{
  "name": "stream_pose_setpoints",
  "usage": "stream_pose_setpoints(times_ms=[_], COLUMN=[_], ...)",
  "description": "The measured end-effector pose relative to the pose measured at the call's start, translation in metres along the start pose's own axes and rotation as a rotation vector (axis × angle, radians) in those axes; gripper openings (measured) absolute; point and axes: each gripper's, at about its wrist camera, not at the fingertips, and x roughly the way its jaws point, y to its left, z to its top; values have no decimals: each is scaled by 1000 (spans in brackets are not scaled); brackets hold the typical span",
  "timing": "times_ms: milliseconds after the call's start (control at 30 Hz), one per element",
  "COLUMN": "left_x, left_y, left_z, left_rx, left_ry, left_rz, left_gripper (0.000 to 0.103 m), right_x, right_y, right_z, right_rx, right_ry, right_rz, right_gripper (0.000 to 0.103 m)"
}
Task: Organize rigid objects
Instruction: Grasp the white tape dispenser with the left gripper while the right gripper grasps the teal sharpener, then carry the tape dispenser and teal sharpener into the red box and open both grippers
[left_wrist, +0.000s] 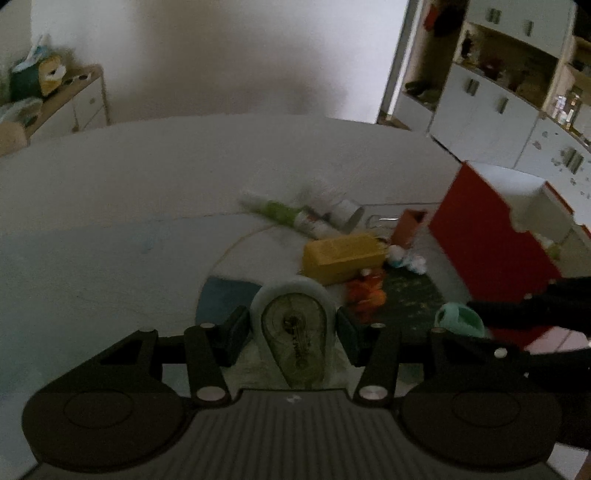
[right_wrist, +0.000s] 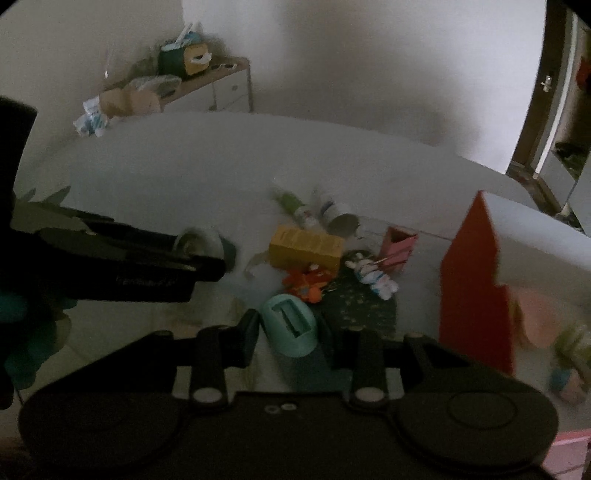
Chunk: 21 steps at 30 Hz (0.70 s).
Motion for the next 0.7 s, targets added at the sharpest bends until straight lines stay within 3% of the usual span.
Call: stream_pose_setpoints(times_ms=[367,700], left_x=[-34,-54], left_y=[-34,-91], left_z=[15,41], left_rx=[47,93], left_ry=[-50,-68], left_rz=[-54,-146], left_gripper=[51,51], right_x=[-57,-88], right_y=[-34,-85], right_z=[4,-8], right_rx=[60,88], right_ry=[-95,-129], right_rz=[-44,-104], right_gripper=[34,34])
